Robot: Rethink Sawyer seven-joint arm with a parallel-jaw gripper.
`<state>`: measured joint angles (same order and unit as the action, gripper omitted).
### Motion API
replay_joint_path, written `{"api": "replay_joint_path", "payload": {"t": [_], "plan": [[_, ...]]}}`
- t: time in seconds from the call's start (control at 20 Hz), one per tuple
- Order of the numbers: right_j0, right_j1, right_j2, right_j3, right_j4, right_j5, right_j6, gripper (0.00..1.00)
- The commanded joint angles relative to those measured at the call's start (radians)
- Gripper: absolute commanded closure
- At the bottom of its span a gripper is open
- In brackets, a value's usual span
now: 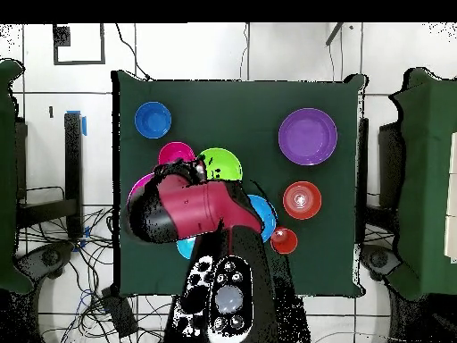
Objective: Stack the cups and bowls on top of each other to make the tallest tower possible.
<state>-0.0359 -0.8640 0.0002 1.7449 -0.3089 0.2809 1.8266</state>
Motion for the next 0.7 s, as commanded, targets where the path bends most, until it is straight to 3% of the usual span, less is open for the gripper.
{"api": "replay_joint_path", "payload": {"t": [0.05,0.55,0.7], "plan": [[0.026,-0.025,0.008,0.159,0.039,0.036,0.171,0.0],[-0.057,-0.044,0.096,0.259,0.108,0.005,0.127,0.0],[-0.047,-0.032,0.08,0.245,0.077,-0.048,0.118,0.0]]}}
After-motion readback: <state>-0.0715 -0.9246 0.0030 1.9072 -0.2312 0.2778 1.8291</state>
